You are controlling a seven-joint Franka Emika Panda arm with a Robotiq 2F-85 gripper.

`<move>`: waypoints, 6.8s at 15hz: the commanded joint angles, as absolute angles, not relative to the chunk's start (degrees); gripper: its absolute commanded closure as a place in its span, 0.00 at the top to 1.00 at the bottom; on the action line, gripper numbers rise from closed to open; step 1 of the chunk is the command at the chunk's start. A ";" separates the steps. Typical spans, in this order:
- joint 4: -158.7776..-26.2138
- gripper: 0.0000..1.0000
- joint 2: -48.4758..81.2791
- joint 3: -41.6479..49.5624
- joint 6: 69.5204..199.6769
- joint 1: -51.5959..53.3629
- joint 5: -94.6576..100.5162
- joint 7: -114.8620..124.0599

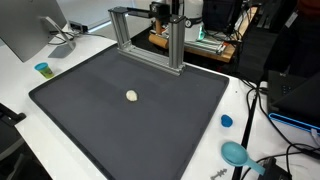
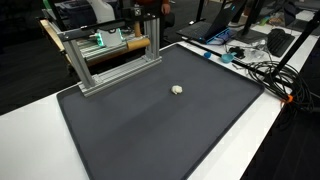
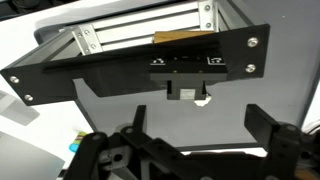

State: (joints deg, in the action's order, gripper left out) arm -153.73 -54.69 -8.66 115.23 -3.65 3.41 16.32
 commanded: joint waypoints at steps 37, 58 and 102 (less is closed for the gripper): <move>-157.72 1.00 -41.47 -6.61 130.26 -4.44 0.15 16.66; -157.48 0.77 -43.59 -1.50 124.86 -2.86 -0.15 6.35; -157.29 0.34 -42.49 -1.47 122.37 -2.79 2.68 3.48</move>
